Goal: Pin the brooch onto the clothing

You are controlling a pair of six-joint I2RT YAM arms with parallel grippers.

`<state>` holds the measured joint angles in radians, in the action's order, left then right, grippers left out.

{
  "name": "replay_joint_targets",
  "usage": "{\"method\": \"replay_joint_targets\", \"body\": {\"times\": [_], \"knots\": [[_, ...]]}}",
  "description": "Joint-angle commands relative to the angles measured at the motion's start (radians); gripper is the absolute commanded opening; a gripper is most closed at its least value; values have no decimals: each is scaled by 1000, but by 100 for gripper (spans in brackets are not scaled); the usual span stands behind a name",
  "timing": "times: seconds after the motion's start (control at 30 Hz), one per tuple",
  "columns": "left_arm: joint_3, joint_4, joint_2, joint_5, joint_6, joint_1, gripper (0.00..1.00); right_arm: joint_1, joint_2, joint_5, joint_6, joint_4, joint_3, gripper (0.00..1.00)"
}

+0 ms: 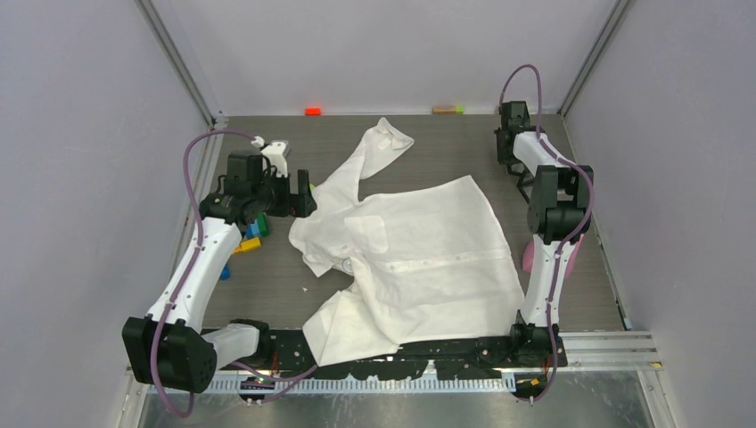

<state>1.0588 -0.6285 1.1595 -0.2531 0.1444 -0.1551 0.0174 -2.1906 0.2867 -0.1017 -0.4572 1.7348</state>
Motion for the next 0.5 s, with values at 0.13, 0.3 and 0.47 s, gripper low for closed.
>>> {"method": "replay_joint_targets", "body": {"times": [0.13, 0.3, 0.47], "knots": [[-7, 15, -12, -9, -17, 5, 91, 3, 18, -15, 15, 8, 23, 21], [-11, 13, -11, -9, -19, 5, 91, 0, 14, -19, 15, 12, 19, 26], [-10, 14, -13, -9, -19, 5, 91, -2, 1, -31, 14, 9, 25, 26]]}}
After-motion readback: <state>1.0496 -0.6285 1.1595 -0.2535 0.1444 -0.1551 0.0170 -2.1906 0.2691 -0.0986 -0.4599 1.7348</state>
